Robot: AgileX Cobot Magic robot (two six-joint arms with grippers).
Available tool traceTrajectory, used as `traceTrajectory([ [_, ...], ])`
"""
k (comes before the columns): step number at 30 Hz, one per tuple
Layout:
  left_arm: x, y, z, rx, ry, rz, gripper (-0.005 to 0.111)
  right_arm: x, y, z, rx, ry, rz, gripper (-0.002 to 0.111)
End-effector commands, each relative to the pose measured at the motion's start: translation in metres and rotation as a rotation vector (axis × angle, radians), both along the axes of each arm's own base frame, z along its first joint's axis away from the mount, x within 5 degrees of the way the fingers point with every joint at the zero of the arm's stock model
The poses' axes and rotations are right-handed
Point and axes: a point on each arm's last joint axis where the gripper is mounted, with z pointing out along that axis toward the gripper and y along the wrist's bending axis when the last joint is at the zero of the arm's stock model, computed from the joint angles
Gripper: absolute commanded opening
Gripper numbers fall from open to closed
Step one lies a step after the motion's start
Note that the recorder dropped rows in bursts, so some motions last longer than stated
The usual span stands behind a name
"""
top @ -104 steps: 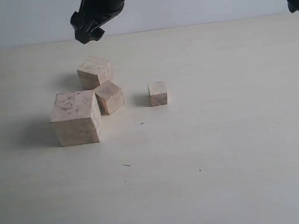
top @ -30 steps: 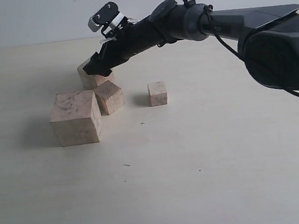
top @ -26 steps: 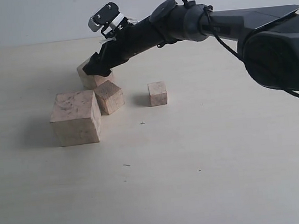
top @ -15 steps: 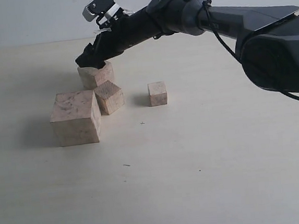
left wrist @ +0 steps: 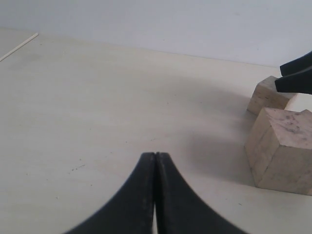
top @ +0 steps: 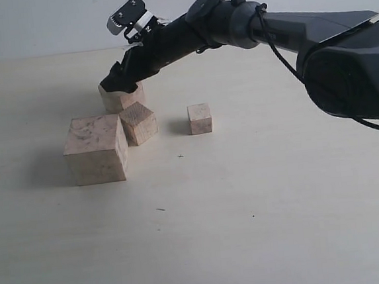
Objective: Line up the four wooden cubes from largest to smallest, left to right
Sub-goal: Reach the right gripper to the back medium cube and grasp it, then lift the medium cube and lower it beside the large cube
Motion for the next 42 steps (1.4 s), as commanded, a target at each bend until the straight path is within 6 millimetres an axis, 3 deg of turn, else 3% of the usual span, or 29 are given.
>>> traceTrajectory([
  [1,0.000,0.000,0.000,-0.004,-0.015,-0.006,0.000,-0.001,0.002,-0.011,-0.006,0.036,-0.005,0.081],
  [9,0.000,0.000,0.000,-0.004,-0.015,-0.006,0.000,-0.001,0.001,-0.020,-0.027,0.061,-0.016,0.078],
  [12,0.000,0.000,0.000,-0.004,-0.015,-0.006,0.000,-0.002,0.001,-0.015,-0.005,0.143,-0.062,0.048],
  [16,0.000,0.000,0.000,-0.004,-0.015,-0.006,0.000,-0.010,0.001,0.009,0.000,0.176,-0.004,0.006],
  [17,0.000,0.000,0.000,-0.004,-0.015,-0.006,0.000,-0.012,0.000,0.018,-0.015,0.161,0.017,0.000],
  [23,0.000,0.000,0.000,-0.004,-0.015,-0.006,0.000,-0.023,-0.019,0.079,-0.174,0.032,0.129,0.000],
  [27,0.000,0.000,0.000,-0.004,-0.015,-0.006,0.000,-0.028,-0.040,0.133,-0.144,0.041,0.103,0.000],
  [31,0.000,0.000,0.000,-0.004,-0.015,-0.006,0.000,-0.031,-0.062,0.167,-0.144,0.065,0.079,0.000],
  [36,0.000,0.000,0.000,-0.004,-0.015,-0.006,0.000,-0.035,-0.084,0.179,-0.235,0.084,0.072,0.000],
  [42,0.000,0.000,0.000,-0.004,-0.015,-0.006,0.000,-0.044,-0.094,0.149,-0.339,0.143,0.101,0.000],
])
